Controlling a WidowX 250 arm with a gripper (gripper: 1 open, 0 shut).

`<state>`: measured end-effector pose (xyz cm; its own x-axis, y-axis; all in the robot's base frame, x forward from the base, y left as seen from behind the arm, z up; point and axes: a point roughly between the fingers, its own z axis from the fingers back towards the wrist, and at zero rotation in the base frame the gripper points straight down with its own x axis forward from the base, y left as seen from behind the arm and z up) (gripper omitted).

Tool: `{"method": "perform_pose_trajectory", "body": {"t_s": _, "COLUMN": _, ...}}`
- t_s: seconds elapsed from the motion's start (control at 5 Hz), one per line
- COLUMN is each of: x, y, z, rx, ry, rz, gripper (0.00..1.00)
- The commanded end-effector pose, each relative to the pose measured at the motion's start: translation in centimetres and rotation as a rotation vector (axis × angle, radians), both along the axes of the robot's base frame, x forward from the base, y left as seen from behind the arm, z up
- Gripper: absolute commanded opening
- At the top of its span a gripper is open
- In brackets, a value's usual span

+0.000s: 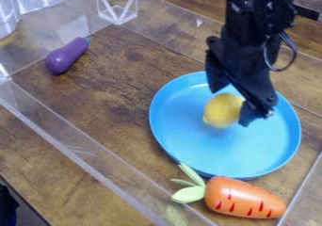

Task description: Put the lemon on the blue tray

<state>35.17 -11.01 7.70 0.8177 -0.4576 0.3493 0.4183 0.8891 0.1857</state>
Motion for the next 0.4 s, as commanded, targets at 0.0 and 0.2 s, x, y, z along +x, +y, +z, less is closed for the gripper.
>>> {"method": "perform_pose_trajectory", "body": {"t_s": 0.0, "x": 0.30, "y": -1.11, "z": 2.19, "rx": -0.040, "ry": -0.082, "rz": -0.004, "gripper": 1.00}}
{"method": "perform_pose_trajectory", "body": {"t_s": 0.2, "x": 0.25, "y": -1.45, "z": 1.77, "rx": -0.053, "ry": -0.086, "rz": 0.002, "gripper": 1.00}}
